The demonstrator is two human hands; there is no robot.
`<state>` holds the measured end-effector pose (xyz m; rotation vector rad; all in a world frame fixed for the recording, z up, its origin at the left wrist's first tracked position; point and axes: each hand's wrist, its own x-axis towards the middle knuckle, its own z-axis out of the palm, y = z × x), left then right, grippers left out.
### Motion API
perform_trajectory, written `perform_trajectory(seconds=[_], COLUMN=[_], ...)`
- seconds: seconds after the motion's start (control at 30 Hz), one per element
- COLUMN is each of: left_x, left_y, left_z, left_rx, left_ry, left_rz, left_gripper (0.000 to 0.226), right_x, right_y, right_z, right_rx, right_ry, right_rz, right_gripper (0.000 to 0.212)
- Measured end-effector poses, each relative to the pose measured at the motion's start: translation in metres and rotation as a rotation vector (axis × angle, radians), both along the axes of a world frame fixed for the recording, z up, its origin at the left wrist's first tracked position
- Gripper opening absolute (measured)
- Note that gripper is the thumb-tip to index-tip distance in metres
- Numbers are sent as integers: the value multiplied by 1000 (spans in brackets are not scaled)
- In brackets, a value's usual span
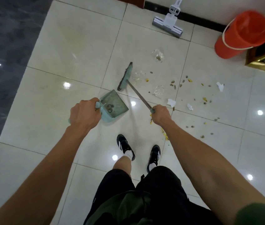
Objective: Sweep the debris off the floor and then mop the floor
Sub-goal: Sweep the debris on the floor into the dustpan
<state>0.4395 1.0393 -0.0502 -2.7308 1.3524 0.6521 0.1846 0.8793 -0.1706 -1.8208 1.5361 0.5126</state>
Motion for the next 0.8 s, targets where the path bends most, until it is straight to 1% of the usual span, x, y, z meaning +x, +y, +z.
perform_trajectory(seconds=[0.1,0.23,0.33,0.57,0.8], left_x=[10,7,-5,-54,-108], left_y=[-14,-28,-36,-38,-17], left_z=[1,1,2,7,11], left_rx=[22,36,28,10,-17], left_ry=[10,20,30,0,-53], left_rz=[-32,-77,-114,-196,-250], left_gripper=[13,16,17,14,14], right_x=[3,-18,-47,-128,-202], right_y=[-3,-5,-1,23,52], right_z=[0,1,2,8,13], right_rx=[15,14,8,23,7], right_ry=[13,62,93,139,89], right_rz=[-49,-119,-174,-261,-298], right_gripper=[19,18,21,18,18])
